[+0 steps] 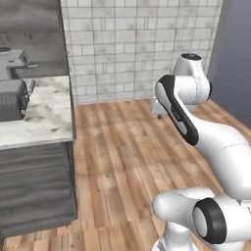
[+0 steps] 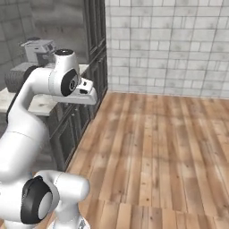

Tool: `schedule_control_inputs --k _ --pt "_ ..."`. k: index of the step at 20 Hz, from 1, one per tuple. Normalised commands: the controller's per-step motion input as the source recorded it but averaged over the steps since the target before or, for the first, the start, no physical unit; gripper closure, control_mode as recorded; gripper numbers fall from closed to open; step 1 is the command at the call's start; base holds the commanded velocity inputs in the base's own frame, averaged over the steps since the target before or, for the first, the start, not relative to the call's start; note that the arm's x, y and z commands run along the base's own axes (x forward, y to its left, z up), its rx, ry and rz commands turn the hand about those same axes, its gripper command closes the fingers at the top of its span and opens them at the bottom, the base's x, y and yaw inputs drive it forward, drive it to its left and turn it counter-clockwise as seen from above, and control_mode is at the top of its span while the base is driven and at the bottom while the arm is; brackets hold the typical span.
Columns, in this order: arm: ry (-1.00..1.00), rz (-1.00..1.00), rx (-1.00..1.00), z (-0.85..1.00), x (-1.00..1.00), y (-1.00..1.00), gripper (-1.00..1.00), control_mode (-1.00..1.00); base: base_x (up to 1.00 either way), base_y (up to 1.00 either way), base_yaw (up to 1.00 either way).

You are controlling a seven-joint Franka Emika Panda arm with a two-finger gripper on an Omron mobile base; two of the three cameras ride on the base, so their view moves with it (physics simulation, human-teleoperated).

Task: Navigate to the coffee machine.

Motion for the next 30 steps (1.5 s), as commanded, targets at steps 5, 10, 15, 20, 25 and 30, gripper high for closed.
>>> schedule_control_inputs --k 5,10,15,20,25,30 --pt "0.00 0.00 0.00 0.00 0.00 0.00 -1.00 1.00 0.97 0.06 0.10" --pt "0.00 0.00 0.00 0.00 0.00 0.00 -1.00 1.00 0.77 0.25 0.20" --pt "0.00 0.00 0.00 0.00 0.00 0.00 -1.00 1.00 0.95 -0.08 0.17" --pt "0.00 0.00 0.00 0.00 0.00 0.00 -1.00 1.00 0.79 -0.56 0.05" --pt "0.00 0.00 0.00 0.00 0.00 0.00 -1.00 1.00 0.80 -0.29 0.00" --pt "0.00 0.00 0.00 0.00 0.00 0.00 -1.00 1.00 0.85 -0.32 0.01"
